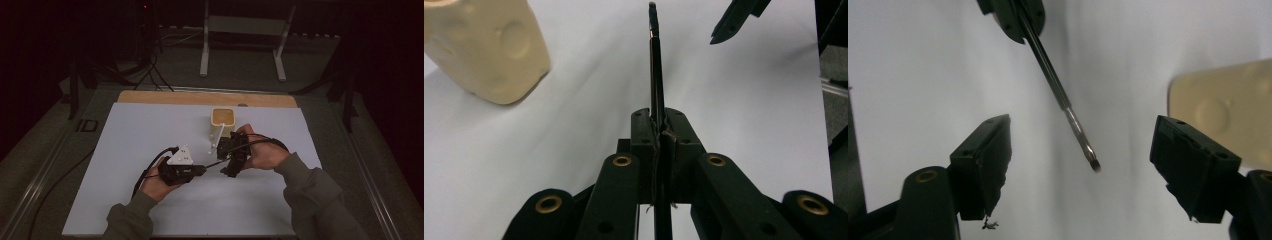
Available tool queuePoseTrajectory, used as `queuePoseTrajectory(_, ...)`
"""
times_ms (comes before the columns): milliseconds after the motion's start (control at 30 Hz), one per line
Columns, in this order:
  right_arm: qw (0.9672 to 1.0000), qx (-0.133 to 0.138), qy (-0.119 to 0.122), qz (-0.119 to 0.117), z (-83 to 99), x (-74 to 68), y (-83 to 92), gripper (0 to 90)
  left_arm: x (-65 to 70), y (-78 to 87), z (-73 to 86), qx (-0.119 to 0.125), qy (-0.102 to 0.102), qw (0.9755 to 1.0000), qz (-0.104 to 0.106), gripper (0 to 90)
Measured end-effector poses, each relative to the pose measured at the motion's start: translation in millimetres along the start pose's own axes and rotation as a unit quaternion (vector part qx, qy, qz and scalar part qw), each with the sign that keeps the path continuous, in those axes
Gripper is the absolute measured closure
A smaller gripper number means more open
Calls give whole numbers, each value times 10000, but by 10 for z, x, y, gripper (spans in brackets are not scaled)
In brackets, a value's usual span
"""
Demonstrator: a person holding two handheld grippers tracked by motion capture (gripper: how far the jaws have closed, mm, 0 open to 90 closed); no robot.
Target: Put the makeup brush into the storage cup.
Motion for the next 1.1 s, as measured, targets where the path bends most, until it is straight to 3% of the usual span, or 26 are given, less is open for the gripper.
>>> queuePoseTrajectory(100,10000,14,-32,19,11,9,-1,242,-7,9,-8,36,23,10000,-22,855)
queuePoseTrajectory(267,9990,285,-357,36,60,43,18,239,-31,41,-36,156,82,9998,-104,855)
queuePoseTrajectory(367,9984,358,-435,46,74,45,21,239,-37,50,-43,180,103,9997,-129,855)
queuePoseTrajectory(667,9930,810,-863,56,82,59,12,246,-57,82,-75,309,169,9991,-227,855)
queuePoseTrajectory(800,9880,1058,-1129,26,92,61,-14,248,-59,86,-92,376,214,9987,-269,855)
queuePoseTrajectory(900,9872,1092,-1159,26,92,62,-18,250,-58,86,-96,393,224,9986,-274,855)
queuePoseTrajectory(933,9817,1346,-1349,-49,72,60,-27,250,-59,89,-101,420,222,9985,-279,855)
queuePoseTrajectory(1000,9801,1403,-1406,-64,70,57,-29,250,-62,94,-106,439,231,9983,-291,854)
queuePoseTrajectory(1100,9746,1597,-1565,-94,63,64,-35,249,-77,110,-117,499,251,9979,-329,854)
Point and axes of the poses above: each handheld gripper's, and its own axes: y roughly backward along the jaws, z roughly out of its underside, x roughly to its right, the point moved 10 cm from there along -y, roughly forward along the jaws, and after that the axes turned 2 degrees about x, right-handed, at the moved point
